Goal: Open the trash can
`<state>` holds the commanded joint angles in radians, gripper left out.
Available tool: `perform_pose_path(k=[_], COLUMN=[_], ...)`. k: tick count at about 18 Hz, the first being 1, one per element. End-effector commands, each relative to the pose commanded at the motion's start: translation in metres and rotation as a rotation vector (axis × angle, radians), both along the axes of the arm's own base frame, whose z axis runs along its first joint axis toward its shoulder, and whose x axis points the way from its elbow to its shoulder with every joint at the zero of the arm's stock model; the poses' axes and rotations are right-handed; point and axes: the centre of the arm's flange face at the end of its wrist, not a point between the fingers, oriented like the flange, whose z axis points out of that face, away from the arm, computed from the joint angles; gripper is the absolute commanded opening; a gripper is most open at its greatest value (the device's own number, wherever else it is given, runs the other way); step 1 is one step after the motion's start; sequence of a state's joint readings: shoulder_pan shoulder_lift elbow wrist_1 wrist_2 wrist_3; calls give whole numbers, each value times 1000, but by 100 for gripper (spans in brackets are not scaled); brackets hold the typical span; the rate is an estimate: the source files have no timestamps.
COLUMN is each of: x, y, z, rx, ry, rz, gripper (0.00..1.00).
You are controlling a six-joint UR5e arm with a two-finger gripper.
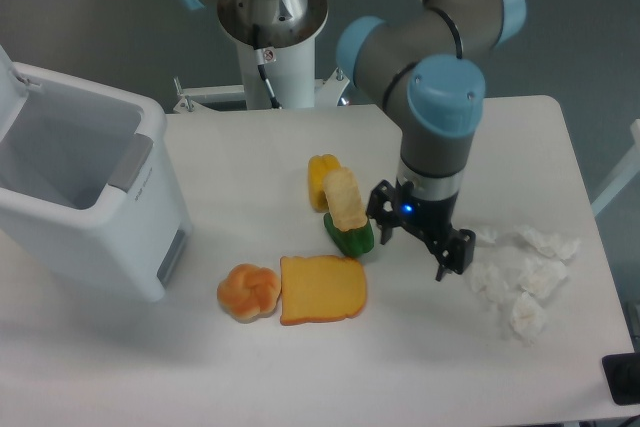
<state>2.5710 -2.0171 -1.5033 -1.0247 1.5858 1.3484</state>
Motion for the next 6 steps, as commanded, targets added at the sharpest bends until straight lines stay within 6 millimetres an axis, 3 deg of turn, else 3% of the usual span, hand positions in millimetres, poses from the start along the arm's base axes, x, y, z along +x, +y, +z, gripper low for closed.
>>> perform_pose_path(k=[6], x=[-4], y=[-3], z=[-3], rx=[-23], ry=[11], rz=[6], gripper=[100])
